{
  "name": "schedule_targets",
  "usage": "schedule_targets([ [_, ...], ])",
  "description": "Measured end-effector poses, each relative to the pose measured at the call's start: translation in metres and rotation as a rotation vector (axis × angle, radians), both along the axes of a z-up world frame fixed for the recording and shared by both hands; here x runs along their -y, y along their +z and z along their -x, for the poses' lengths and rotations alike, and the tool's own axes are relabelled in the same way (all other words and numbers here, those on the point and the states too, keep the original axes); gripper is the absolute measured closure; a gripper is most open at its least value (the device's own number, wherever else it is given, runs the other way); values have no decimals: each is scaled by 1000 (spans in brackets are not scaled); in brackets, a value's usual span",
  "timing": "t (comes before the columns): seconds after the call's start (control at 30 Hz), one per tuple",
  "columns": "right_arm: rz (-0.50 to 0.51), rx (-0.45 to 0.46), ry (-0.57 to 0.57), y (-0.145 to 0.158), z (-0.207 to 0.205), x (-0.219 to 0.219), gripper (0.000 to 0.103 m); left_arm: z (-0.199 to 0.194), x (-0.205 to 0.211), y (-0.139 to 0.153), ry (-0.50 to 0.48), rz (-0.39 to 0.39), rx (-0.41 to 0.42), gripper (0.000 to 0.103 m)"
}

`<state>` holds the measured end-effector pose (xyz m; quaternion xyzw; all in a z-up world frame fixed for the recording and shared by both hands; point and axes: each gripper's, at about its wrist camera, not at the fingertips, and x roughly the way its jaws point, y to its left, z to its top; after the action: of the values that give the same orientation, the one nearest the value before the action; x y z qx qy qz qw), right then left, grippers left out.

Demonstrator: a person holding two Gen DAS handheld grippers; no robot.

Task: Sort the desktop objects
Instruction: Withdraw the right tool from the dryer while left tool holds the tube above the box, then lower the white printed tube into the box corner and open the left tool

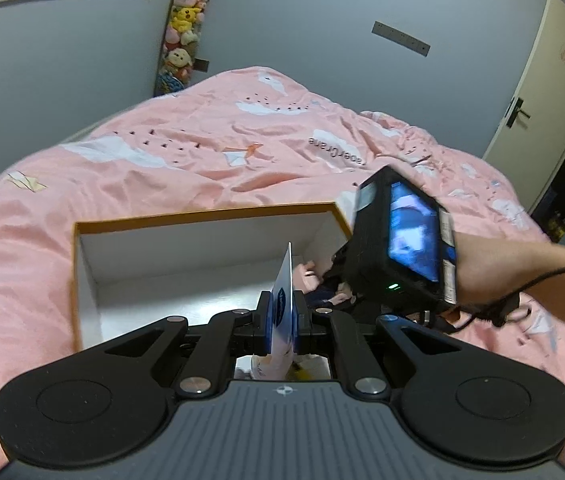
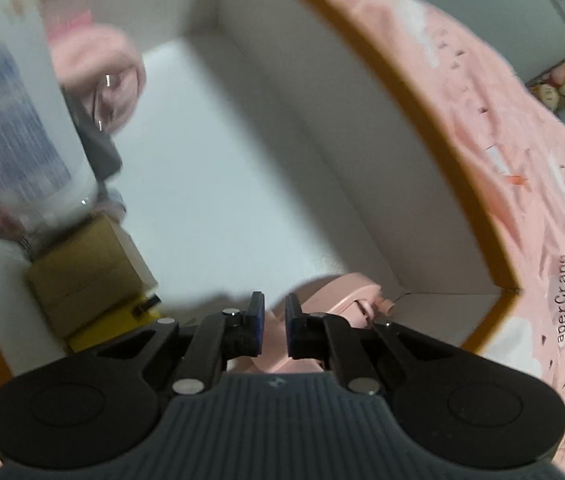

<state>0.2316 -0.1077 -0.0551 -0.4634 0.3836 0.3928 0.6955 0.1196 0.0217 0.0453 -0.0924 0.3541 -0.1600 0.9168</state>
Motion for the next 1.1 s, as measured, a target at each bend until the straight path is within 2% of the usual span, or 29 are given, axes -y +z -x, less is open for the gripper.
schedule_targets([
  [0.2, -295, 85, -182, 60, 22, 43, 93, -9, 15, -4, -11, 84, -33, 94],
  [0.27, -361, 127, -276, 73, 30, 64, 92, -15, 25, -10, -18, 104, -58, 94],
  [0.33, -411, 181, -408, 79, 30, 83, 82, -21, 35, -16, -18, 114, -80, 94],
  [0.43, -458, 281, -570, 71, 43, 108, 79, -31, 50, -27, -5, 116, -111, 94],
  [0.53, -548, 259, -706, 52, 48, 132, 79, -39, 63, -39, 10, 104, -138, 94],
  [0.63, -615, 240, -793, 37, 57, 149, 79, -46, 73, -51, 26, 104, -180, 94],
  [0.8, -694, 224, -823, 29, 69, 158, 79, -52, 82, -64, 66, 96, -231, 94],
  [1.1, -726, 190, -833, 22, 79, 171, 79, -46, 95, -72, 122, 51, -282, 94],
])
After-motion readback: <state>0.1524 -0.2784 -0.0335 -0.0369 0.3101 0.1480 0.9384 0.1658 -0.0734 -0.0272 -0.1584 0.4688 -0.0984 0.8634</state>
